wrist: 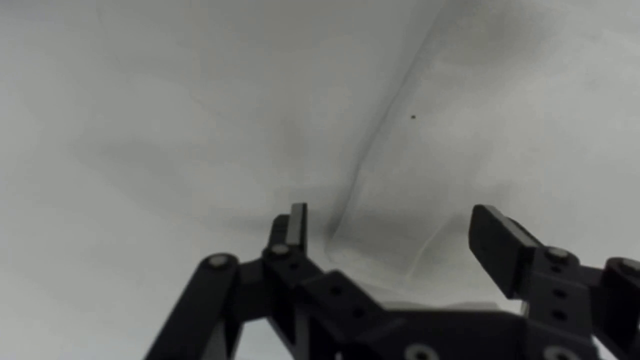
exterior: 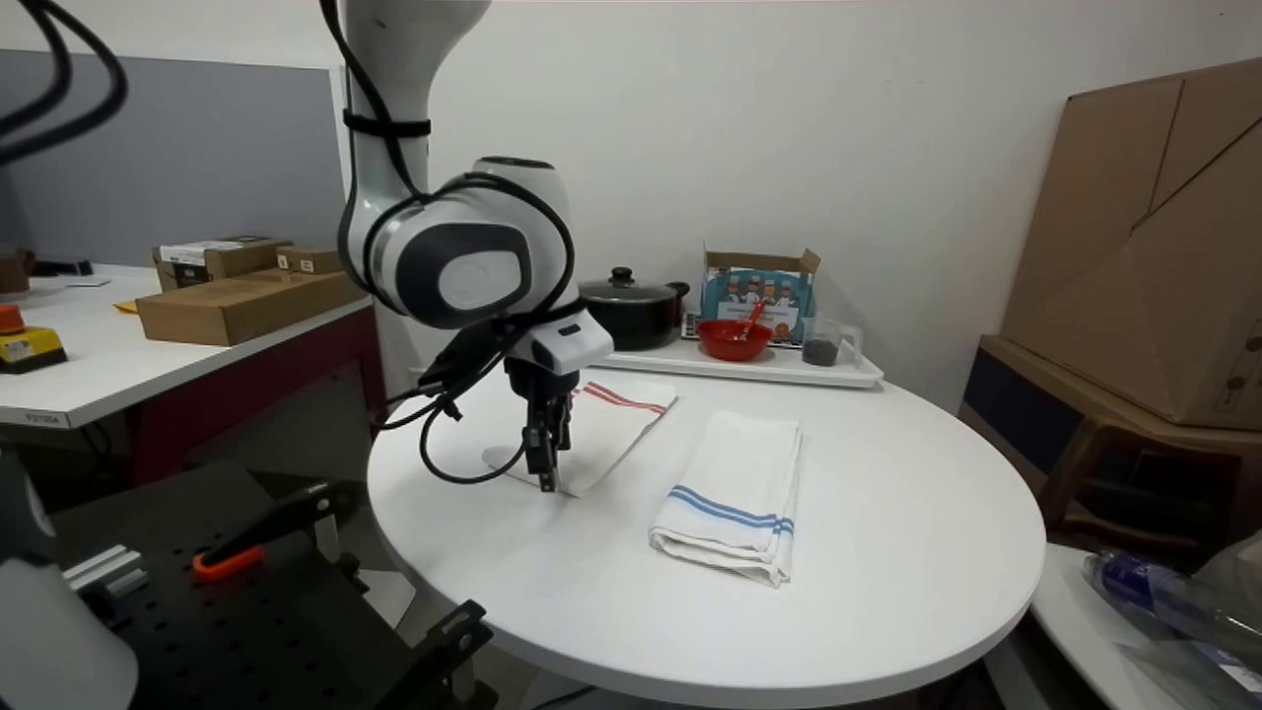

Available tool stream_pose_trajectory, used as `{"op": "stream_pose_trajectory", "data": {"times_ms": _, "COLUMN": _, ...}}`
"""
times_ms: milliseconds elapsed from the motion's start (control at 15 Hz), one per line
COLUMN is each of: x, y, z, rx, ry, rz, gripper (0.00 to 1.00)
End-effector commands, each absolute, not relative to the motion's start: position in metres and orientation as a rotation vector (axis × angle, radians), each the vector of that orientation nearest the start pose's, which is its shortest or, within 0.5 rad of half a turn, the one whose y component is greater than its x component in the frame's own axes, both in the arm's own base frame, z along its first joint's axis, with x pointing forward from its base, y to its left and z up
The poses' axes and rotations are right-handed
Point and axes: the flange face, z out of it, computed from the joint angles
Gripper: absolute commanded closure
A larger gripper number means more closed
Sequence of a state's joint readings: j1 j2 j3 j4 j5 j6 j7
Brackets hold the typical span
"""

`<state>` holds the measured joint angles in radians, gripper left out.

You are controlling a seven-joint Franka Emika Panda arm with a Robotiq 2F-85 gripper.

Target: Fold the two tea towels

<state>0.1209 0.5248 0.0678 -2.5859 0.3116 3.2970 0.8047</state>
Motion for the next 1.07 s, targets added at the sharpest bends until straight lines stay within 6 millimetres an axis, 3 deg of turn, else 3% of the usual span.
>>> {"op": "stream_pose_trajectory", "data": {"times_ms": 0, "x": 0.427, "y": 0.055, "z": 0.088, "rx": -2.720, "ry": 1.344, "rz": -0.244, "gripper": 0.50}}
{"op": "stream_pose_trajectory", "data": {"times_ms": 467, "x": 0.418, "y": 0.054, "z": 0.091, "rx": -2.737, "ry": 1.326, "rz": -0.196, "gripper": 0.99}}
{"op": "stream_pose_trajectory", "data": {"times_ms": 733, "x": 0.400, "y": 0.048, "z": 0.104, "rx": -2.746, "ry": 1.269, "rz": -0.130, "gripper": 1.00}}
{"op": "stream_pose_trajectory", "data": {"times_ms": 1000, "x": 0.372, "y": 0.034, "z": 0.129, "rx": -2.748, "ry": 1.172, "rz": -0.113, "gripper": 1.00}}
